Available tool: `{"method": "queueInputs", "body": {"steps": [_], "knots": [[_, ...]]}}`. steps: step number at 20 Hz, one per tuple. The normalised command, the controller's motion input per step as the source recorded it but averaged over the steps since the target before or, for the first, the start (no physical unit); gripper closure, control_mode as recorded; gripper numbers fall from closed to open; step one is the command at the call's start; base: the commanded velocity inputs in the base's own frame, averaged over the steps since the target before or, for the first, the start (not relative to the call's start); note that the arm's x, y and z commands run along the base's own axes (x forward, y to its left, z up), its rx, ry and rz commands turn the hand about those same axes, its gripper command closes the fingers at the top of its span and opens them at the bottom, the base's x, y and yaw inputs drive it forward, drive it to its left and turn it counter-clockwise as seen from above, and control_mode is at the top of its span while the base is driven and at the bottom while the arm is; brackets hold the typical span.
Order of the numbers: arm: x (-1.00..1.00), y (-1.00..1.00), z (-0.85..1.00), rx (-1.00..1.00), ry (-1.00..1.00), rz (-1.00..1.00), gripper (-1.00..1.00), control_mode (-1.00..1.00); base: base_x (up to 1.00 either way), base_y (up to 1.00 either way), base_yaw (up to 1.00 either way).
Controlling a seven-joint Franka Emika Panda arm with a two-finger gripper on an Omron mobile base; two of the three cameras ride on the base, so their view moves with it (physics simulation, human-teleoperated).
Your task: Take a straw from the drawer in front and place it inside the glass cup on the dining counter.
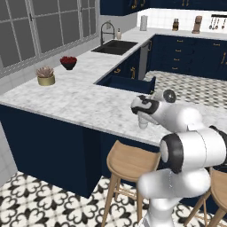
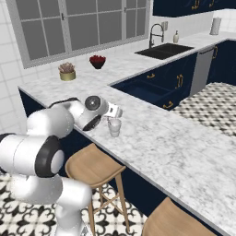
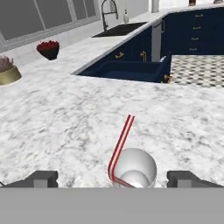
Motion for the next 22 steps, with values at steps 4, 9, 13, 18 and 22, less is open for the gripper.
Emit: {"method": "queueInputs", "body": {"steps": [4, 9, 13, 18, 22], "knots": [[-1.00, -0.38, 0.56, 0.00, 0.00, -0.34, -1.00, -1.00, 0.00, 0.00, 0.00], [-1.00, -0.23, 0.42, 0.01, 0.03, -0.27, -1.00, -1.00, 0.00, 0.00, 0.00], [-1.00, -0.26, 0.77, 0.19, 0.14, -0.19, -1.00, -1.00, 0.00, 0.00, 0.00], [-1.00, -0.20, 0.65, 0.24, 0.28, -0.18, -1.00, -1.00, 0.00, 0.00, 0.00], [-1.00, 0.00, 0.06, 0.11, 0.40, -0.15, -1.00, -1.00, 0.00, 0.00, 0.00]]}}
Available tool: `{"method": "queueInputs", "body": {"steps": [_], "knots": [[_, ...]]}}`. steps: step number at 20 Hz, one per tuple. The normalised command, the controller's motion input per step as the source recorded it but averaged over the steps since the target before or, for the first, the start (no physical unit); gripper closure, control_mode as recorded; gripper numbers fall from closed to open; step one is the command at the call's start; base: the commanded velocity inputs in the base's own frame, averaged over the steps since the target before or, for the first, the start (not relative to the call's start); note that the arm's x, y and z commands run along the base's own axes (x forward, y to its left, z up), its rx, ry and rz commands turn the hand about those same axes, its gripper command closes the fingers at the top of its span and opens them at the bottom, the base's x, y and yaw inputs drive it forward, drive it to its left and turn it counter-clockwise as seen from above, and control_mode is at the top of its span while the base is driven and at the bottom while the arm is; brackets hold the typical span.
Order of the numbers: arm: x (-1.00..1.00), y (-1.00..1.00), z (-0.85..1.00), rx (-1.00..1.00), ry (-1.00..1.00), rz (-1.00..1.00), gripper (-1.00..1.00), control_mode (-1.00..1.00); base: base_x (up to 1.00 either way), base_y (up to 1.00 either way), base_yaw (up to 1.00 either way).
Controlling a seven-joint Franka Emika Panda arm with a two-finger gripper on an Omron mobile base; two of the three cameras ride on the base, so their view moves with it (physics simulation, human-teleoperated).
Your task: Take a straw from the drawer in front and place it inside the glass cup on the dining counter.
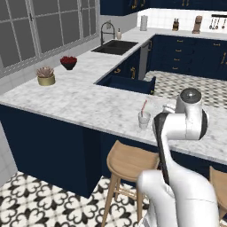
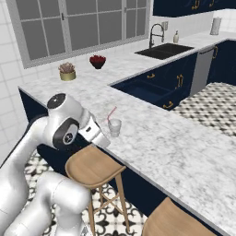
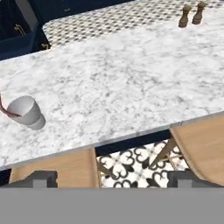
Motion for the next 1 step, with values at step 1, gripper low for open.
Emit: {"method": "queueInputs", "body": {"steps": [1], "knots": [[-1.00, 0.00, -0.17, 0.07, 0.37, -0.07, -1.00, -1.00, 0.00, 0.00, 0.00]]}}
